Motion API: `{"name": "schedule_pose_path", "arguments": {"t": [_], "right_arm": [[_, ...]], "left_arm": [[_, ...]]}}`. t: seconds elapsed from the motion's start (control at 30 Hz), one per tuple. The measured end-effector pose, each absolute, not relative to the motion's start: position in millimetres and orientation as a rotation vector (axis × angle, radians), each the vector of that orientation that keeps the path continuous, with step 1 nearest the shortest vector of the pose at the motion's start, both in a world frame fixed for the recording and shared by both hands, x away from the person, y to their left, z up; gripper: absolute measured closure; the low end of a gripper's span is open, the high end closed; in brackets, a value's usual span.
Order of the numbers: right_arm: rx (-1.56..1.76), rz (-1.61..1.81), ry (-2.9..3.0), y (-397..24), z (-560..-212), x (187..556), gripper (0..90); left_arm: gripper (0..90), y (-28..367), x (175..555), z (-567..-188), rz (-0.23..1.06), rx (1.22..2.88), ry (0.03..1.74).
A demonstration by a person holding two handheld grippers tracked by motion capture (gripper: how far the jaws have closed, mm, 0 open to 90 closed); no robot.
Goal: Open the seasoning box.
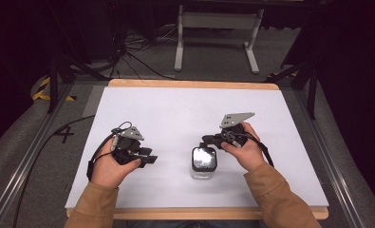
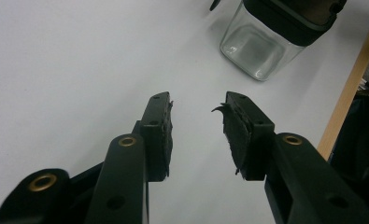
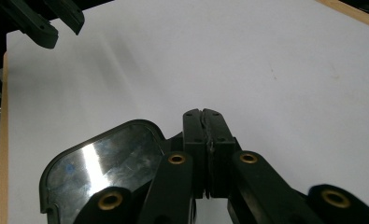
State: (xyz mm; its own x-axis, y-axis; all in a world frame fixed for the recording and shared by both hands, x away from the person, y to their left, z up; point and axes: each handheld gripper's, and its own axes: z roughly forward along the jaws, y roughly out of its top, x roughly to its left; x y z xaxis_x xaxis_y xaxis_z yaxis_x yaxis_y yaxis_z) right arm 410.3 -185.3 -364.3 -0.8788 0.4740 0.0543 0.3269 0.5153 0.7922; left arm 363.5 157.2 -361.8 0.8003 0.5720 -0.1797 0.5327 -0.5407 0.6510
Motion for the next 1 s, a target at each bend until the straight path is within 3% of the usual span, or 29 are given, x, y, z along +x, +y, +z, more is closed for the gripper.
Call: {"name": "schedule_pose_path", "arguments": {"t": [1.0], "right_arm": [[0.71, 1.305, 2.586, -186, -365, 411, 90.0]], "left_arm": [[63.6, 146, 361, -364, 0.042, 2.284, 0.786]]}}
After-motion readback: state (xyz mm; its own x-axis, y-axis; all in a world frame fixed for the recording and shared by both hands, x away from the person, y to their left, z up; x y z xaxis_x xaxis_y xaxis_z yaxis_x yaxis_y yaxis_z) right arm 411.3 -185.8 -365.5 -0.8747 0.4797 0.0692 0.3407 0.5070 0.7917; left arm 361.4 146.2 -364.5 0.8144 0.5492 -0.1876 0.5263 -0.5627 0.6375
